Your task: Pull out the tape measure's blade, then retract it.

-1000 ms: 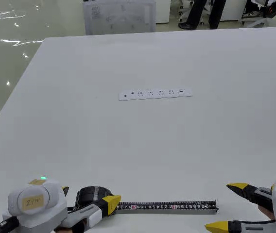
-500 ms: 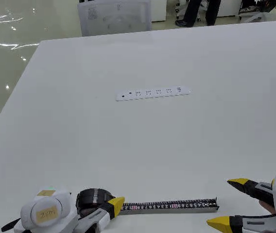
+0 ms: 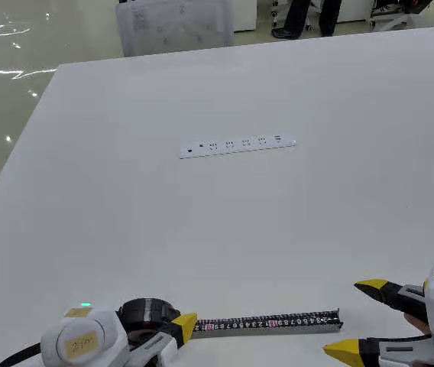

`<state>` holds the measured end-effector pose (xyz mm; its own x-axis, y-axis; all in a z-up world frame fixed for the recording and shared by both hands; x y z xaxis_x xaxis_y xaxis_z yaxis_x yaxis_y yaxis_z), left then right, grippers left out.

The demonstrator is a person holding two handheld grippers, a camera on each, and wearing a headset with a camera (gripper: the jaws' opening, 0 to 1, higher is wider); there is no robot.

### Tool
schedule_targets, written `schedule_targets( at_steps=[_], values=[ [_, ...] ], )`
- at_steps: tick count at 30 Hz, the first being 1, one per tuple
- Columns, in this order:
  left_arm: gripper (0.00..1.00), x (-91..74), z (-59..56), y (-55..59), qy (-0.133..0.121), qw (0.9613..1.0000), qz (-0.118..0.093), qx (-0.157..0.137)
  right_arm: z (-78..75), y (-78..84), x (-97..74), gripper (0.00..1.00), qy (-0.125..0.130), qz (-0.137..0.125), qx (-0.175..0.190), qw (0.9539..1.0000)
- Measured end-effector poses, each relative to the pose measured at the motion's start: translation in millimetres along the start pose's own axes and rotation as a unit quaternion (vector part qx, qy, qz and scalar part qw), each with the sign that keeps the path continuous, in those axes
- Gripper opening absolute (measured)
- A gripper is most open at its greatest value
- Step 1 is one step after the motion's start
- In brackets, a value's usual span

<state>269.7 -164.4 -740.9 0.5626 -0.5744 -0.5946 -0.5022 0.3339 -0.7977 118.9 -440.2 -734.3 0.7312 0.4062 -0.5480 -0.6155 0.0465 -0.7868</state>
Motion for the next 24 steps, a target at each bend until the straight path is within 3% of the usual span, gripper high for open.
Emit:
schedule_targets(
  at_steps=[13, 24],
  values=[
    [0.70, 3.9, 4.0, 4.8, -0.009, 0.9999, -0.004, -0.011, 1.7, -1.2, 6.4, 0.74, -0.009, -0.004, 0.005, 0.9999],
    [0.67, 7.5, 5.8, 9.9, -0.026, 0.9996, 0.010, -0.001, 2.1, 0.9, 9.9, 0.71, -0.012, 0.003, -0.001, 0.9999]
  ],
)
Point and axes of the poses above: the centre of the closed fingertips' face, and the gripper's own axes: x roughly forward along the fingers, z roughly to its left, y roughly out of its underside, the point moved 5 cm from there along -x, roughly backward along the fingers, and after that the axes turned 8 degrees about x, right-handed, at the moved point
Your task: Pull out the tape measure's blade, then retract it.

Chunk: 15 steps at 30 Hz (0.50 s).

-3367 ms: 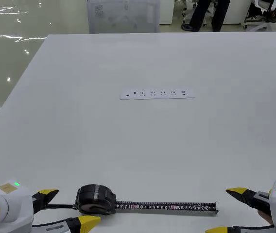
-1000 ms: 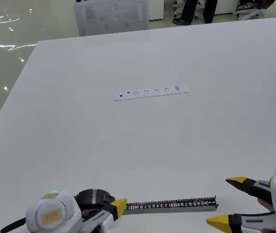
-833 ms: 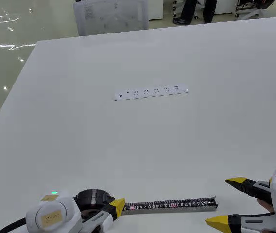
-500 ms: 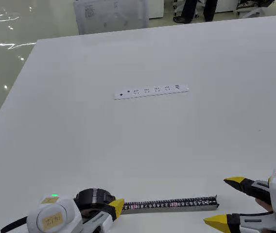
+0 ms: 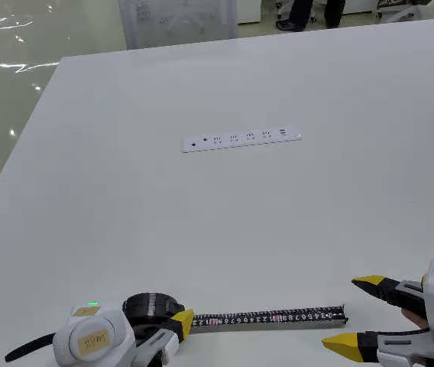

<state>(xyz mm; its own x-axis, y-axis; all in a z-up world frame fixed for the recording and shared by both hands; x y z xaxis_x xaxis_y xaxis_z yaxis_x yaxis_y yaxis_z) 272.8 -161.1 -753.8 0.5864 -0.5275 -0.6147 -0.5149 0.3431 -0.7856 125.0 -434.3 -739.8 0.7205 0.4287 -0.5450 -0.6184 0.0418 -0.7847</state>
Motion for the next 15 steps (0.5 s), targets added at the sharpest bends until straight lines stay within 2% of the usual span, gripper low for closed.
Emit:
schedule_targets(
  at_steps=[15],
  values=[
    [0.63, 2.4, 2.9, 3.5, -0.015, 0.9999, 0.006, -0.003, -2.0, 0.5, 4.1, 0.69, -0.005, 0.003, 0.000, 1.0000]
  ],
)
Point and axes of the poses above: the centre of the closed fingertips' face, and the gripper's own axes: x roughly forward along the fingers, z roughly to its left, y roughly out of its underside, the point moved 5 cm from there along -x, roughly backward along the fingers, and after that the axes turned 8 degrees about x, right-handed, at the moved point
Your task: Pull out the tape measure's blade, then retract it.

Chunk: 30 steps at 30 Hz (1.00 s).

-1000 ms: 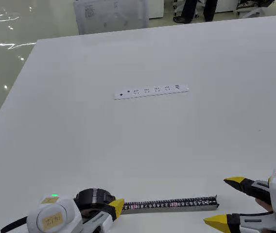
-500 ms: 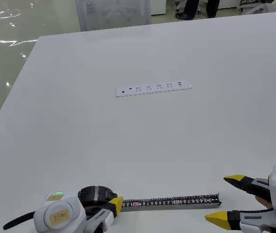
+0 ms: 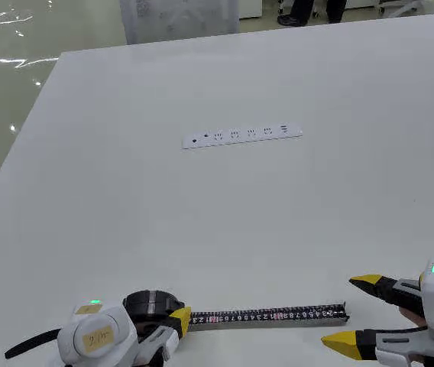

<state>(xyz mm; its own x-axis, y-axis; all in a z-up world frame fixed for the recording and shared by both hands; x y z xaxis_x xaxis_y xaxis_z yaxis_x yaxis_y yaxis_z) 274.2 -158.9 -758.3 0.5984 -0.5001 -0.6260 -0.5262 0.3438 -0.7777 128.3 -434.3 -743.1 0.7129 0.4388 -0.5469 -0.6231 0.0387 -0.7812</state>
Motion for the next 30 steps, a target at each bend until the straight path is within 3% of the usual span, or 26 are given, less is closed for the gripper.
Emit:
schedule_targets(
  at_steps=[30],
  values=[
    [0.61, -0.9, -0.3, 0.3, -0.002, 0.9999, 0.010, -0.011, -2.4, 2.0, 2.3, 0.68, -0.001, 0.003, -0.003, 1.0000]
  ],
)
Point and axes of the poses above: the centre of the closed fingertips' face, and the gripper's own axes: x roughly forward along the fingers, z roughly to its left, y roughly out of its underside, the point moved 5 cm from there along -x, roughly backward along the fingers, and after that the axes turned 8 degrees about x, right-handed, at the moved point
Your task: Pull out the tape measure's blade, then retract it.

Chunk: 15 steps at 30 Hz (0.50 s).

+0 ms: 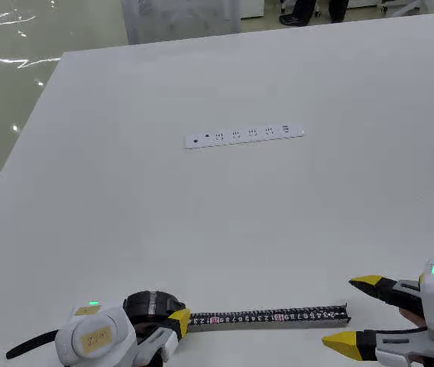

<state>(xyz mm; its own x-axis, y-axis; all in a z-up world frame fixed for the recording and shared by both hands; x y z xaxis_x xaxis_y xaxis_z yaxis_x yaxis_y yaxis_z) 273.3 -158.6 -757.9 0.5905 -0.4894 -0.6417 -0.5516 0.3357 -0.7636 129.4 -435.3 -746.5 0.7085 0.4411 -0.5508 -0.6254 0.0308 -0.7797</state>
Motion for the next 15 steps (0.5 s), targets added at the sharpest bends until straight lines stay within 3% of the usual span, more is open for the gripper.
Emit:
schedule_targets(
  at_steps=[15],
  values=[
    [0.61, 0.1, 0.3, 0.1, 0.000, 0.9999, 0.011, 0.000, -9.6, 15.7, 9.3, 0.51, -0.025, 0.036, -0.054, 0.9976]
  ],
)
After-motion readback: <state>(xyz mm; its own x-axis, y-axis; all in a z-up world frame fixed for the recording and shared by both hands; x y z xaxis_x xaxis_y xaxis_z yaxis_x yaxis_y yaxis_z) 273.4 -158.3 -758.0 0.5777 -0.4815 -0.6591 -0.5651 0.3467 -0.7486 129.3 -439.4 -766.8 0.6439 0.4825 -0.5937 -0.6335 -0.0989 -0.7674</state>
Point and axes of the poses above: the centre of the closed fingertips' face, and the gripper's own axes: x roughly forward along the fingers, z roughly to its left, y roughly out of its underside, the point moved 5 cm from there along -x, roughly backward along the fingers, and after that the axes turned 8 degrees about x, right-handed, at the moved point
